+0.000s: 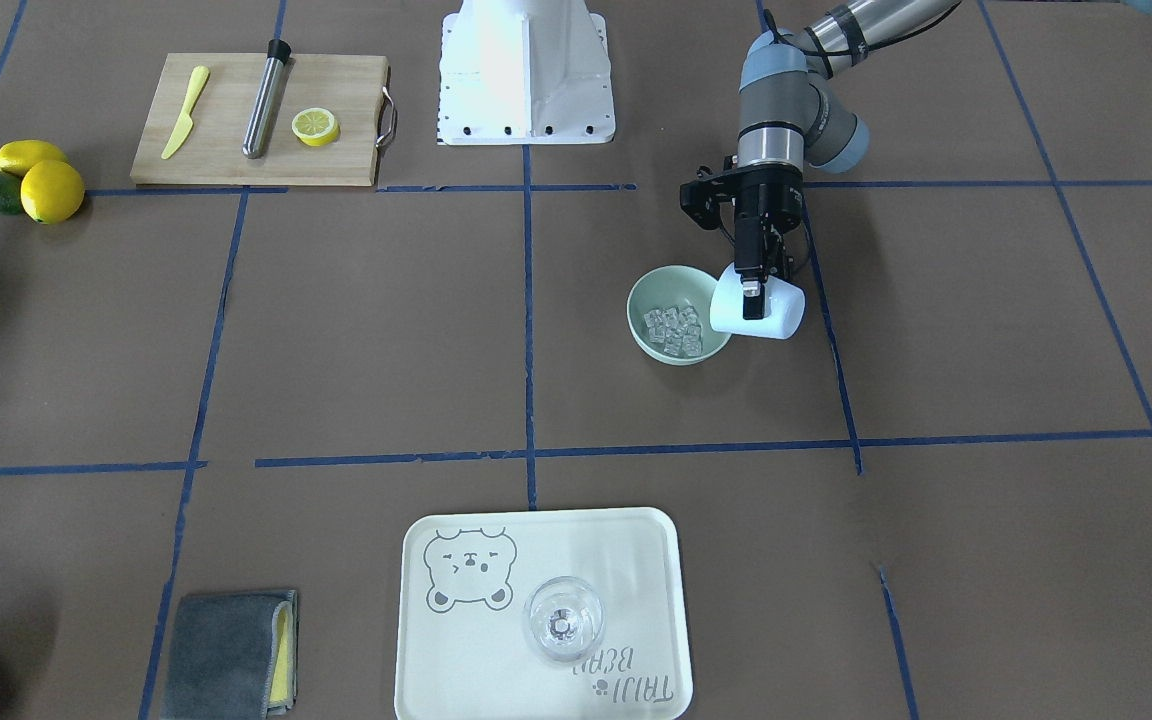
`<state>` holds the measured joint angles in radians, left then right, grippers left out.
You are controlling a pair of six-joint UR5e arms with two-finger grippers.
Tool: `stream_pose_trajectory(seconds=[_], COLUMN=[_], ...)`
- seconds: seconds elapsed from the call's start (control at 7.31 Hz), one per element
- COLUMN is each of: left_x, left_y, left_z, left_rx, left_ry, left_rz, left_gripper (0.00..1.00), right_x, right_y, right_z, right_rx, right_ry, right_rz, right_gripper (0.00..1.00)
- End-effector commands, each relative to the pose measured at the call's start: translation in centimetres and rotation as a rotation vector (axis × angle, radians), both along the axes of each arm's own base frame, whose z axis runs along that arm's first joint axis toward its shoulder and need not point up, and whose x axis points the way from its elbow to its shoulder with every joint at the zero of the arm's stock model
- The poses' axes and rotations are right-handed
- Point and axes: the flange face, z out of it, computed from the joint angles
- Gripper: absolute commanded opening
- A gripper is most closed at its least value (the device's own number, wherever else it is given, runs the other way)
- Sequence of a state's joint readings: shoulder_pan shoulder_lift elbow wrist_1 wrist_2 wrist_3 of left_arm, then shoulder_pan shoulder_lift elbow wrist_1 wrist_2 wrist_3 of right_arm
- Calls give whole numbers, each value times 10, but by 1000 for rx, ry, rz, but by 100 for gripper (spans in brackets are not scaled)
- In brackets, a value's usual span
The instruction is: Pour ice into bowl
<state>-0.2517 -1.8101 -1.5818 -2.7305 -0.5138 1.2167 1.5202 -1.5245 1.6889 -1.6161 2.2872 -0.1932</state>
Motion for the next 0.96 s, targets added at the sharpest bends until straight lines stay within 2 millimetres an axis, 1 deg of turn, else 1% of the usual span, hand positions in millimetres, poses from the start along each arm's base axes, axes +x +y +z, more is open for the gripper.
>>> stream_pose_trajectory(seconds=[0.0,0.14,0.27,0.41,0.55,0.68,0.82], left_x=[-1,-4,-13,-28,-30,-26,-24], left_y=[0,1,3,5,6,6,7], left_z=[-1,-7,-21,-33,-34,-35,-38], left_rx=[1,6,23,45,6,-89,-172], left_ry=[4,28,109,257,438,720,950], left_rz=[0,0,0,4,10,62,84], left_gripper=[0,0,0,0,0,0,0], right_x=[0,0,0,0,0,0,0], right_y=[1,0,0,0,0,0,0], right_z=[1,0,0,0,0,0,0], right_rx=[-1,1,0,0,0,0,0], right_ry=[0,0,0,-2,-2,-2,-2], right_rz=[0,0,1,1,1,1,1], right_gripper=[100,100,100,100,100,100,100])
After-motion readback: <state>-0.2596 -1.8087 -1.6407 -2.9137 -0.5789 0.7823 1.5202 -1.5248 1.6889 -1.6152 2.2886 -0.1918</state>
